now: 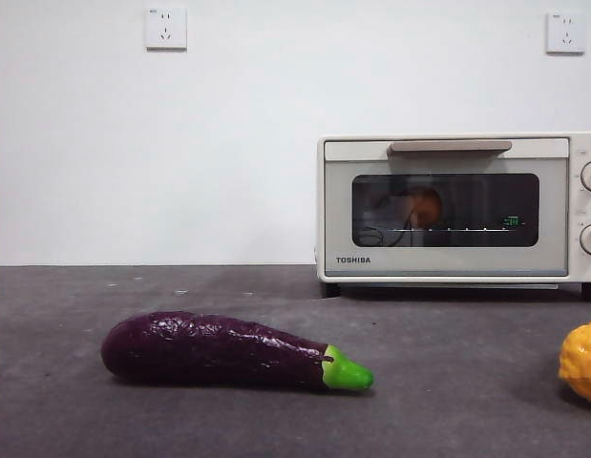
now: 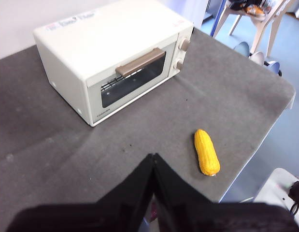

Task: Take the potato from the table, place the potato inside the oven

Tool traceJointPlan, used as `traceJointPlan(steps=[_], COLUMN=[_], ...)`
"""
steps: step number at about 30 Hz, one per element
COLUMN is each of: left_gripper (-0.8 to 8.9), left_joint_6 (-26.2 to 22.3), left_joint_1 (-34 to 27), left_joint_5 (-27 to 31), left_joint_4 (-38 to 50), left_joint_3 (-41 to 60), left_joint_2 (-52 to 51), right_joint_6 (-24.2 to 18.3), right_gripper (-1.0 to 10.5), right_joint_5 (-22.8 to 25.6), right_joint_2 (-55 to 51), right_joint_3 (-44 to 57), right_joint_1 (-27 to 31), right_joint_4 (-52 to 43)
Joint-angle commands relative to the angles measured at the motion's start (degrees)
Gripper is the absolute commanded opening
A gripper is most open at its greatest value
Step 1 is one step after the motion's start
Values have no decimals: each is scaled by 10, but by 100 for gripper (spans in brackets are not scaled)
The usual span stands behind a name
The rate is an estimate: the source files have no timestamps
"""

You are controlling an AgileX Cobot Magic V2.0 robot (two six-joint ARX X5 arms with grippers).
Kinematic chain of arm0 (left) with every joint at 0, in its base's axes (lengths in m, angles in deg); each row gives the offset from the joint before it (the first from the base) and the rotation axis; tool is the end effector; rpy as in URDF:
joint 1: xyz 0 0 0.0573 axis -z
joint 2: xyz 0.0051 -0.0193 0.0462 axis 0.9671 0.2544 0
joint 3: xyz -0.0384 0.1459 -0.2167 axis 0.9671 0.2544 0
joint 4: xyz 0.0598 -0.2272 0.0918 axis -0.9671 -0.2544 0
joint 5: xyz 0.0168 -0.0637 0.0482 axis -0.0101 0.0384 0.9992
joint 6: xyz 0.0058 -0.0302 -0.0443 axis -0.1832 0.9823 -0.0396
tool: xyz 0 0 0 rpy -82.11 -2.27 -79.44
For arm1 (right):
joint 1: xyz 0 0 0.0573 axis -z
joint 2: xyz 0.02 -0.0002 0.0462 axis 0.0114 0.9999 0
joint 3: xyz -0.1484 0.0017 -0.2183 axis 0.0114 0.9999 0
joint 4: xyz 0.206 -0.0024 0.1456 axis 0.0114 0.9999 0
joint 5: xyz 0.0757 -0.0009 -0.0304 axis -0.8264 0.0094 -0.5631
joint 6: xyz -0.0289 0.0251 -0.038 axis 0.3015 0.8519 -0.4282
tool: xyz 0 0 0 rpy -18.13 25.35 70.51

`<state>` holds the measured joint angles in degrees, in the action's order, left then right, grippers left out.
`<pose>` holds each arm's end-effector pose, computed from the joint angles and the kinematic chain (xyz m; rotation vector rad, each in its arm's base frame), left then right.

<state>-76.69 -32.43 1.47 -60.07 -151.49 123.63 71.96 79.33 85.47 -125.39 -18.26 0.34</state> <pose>0.1251 -0.1177 0.4919 0.0936 0.5403 -0.7498 -0.0481 -0.0259 0.4516 -0.0510 0.2652 -0.0563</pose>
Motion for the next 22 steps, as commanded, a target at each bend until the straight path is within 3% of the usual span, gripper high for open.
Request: traceJointPlan(steps=[1,4,7,11,22], left_gripper=[-4,-4,-4,-4,-4], left_joint_6=[2,0,-103,-179,-205], left_joint_1=[0,-10,-24,-66,-300], left_joint_5=[-2,-3,20,22,-93], left_joint_4=[3,3,23,56,72], left_joint_3=[1,1,1,4,5], left_joint_2=[8,10,11,10,-7], right_joint_6=[6,6,6,6,6], right_gripper=[1,1,1,1,1], right_joint_5=[-2,-2,-1,-2,-1], right_joint_2=[-2,-2,-2,-2,-2], right_joint_3=[0,0,0,0,0], right_joint_1=[0,0,0,0,0], right_joint_4=[12,12,12,12,12])
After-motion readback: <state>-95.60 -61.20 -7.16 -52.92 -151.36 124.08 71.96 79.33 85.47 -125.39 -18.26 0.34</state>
